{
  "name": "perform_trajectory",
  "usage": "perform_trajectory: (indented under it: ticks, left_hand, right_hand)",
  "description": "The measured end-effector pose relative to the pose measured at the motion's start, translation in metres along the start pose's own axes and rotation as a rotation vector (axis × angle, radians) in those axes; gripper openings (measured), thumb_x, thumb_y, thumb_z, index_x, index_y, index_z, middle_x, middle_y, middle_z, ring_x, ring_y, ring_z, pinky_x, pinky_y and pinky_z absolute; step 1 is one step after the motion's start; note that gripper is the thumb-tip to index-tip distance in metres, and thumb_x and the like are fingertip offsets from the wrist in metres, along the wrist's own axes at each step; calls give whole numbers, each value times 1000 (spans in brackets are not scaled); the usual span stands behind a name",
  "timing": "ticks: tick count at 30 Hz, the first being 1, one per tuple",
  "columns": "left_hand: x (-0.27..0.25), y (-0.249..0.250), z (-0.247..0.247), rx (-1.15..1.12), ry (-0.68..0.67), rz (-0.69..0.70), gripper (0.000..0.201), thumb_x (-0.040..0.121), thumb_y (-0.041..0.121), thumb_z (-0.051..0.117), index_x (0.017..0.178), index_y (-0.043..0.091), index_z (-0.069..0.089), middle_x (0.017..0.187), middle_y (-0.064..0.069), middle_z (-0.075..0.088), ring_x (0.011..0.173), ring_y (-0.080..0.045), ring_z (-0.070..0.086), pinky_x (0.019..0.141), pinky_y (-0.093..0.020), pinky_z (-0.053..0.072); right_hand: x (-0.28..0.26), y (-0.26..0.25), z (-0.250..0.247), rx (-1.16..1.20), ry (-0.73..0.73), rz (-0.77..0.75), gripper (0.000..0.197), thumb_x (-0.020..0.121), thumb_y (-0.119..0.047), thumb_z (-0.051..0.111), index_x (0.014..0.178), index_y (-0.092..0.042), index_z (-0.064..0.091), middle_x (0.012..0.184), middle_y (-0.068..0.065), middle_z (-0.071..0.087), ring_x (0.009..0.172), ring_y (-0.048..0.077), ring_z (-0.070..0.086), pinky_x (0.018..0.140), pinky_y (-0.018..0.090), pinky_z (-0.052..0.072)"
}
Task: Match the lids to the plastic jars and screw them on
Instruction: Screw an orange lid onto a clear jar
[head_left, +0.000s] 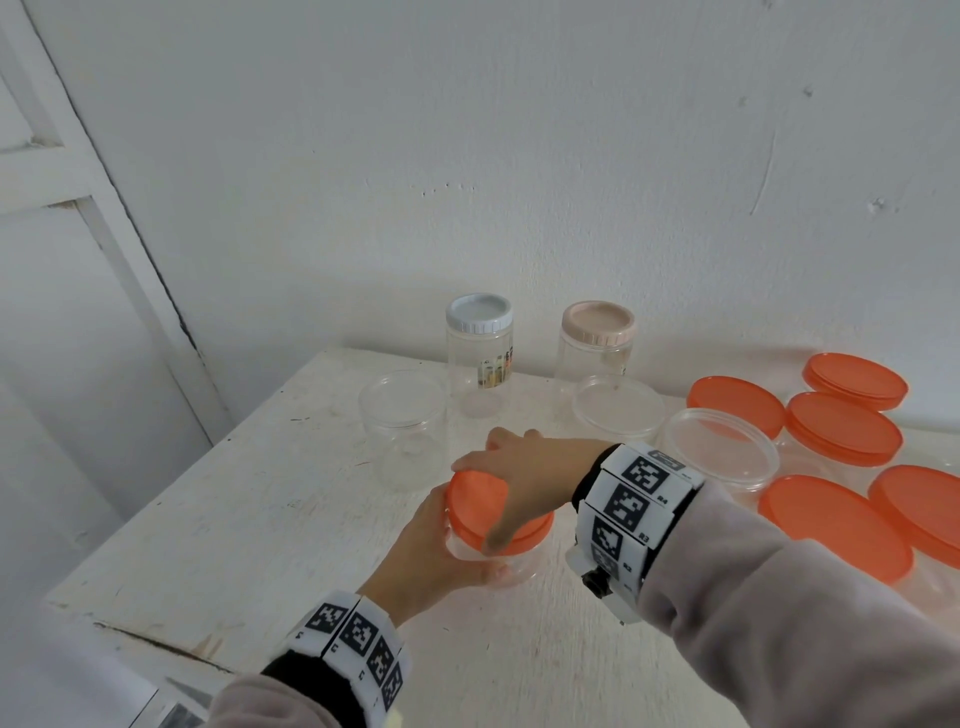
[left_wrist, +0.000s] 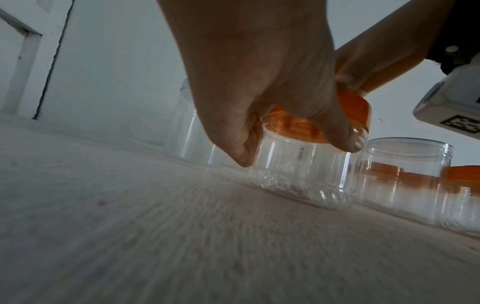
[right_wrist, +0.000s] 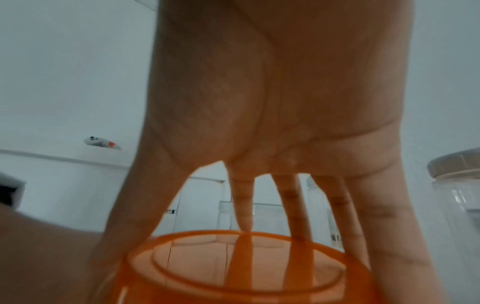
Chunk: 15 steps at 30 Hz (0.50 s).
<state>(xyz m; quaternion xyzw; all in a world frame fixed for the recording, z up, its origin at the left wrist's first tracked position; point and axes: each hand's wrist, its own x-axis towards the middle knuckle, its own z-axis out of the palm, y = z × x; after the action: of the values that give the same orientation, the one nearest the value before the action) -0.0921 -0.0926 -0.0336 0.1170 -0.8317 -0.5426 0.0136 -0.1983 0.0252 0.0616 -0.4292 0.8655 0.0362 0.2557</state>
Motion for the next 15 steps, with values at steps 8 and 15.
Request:
perform_trajectory:
  ticks: [8,15]
  left_hand:
    - [1,-4,-1,-53,-15,7,97,57,22,92,132,33,31,129,15,46,118,-6,49,98,-27,45]
    - [1,-6,0,-31,-18,-10,106,47,37,89,133,32,29,131,13,45,122,-11,48,103,-38,45]
  right_hand:
    - [1,-3,10,7,34,60,103,63,-70,70,145,-46,12,145,-1,21,132,31,27,94,55,41]
    - [3,3,9,26,42,3,101,62,-67,73,143,-50,15,137,-7,27,126,27,31,94,52,43]
